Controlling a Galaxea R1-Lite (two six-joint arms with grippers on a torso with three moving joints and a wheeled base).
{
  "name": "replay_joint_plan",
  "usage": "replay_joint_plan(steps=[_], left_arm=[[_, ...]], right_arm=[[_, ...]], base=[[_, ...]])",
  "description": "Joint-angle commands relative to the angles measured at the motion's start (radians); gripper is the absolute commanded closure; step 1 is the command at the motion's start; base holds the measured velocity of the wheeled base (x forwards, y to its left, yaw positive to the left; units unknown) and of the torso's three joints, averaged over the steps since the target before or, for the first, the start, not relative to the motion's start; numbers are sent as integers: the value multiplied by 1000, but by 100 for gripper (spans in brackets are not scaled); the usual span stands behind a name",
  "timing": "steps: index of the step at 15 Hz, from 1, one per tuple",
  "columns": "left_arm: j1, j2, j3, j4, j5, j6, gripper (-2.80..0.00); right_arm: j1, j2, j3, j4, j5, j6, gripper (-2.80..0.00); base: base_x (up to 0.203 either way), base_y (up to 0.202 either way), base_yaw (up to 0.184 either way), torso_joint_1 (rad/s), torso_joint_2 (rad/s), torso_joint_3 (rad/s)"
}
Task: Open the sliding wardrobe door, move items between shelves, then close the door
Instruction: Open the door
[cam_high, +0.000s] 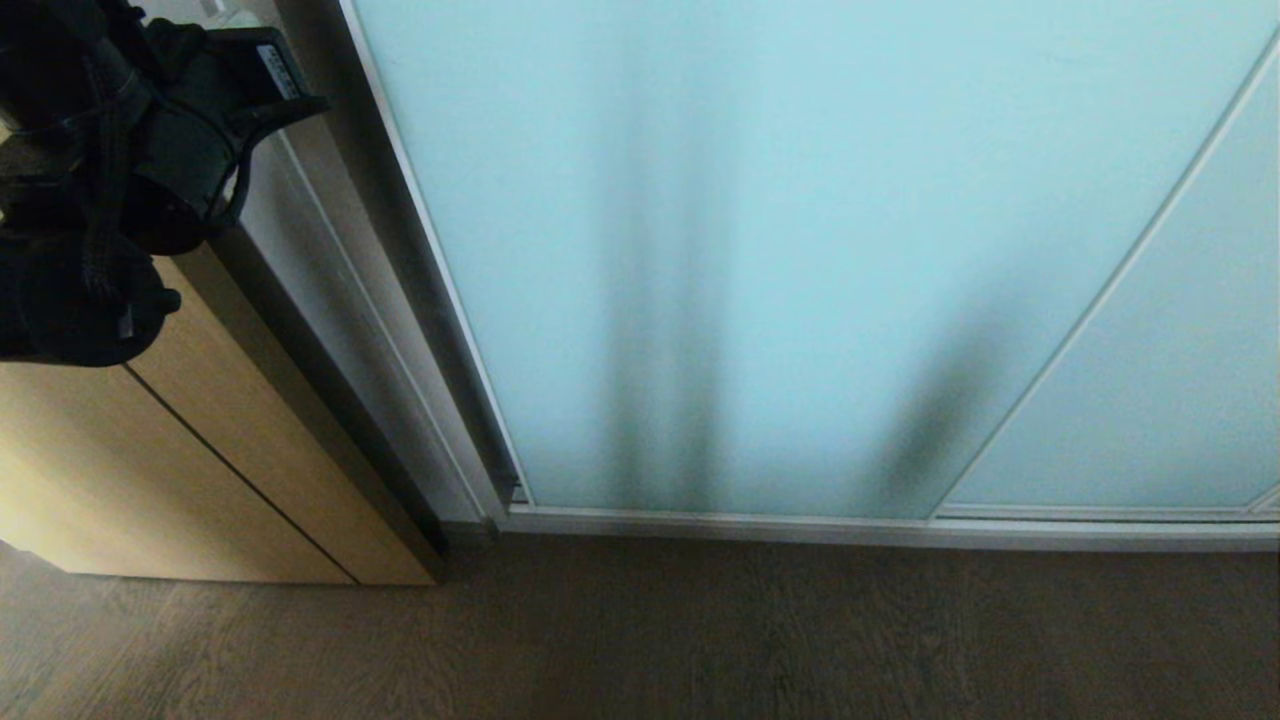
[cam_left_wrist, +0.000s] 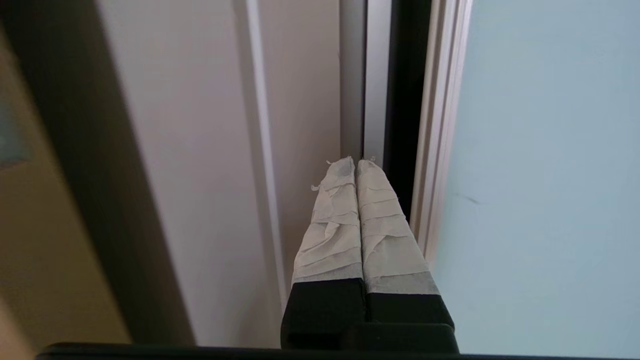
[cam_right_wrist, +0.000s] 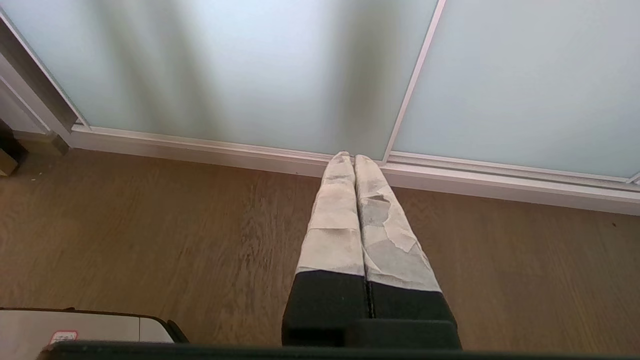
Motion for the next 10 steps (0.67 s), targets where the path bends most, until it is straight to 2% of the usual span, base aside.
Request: replay_joint_plan(steps=[1, 5, 10], left_arm=[[1, 56, -62, 4, 7, 1, 0], [0, 123, -146, 49, 31, 1, 0], [0, 233, -337, 129, 32, -12, 0]], right_arm=[[0, 1, 1, 0, 0, 0, 0], [0, 1, 0, 0, 0, 0, 0], [0, 1, 0, 0, 0, 0, 0]], base=[[0, 0, 0, 0, 0, 0], [0, 0, 0, 0, 0, 0], [0, 0, 0, 0, 0, 0]])
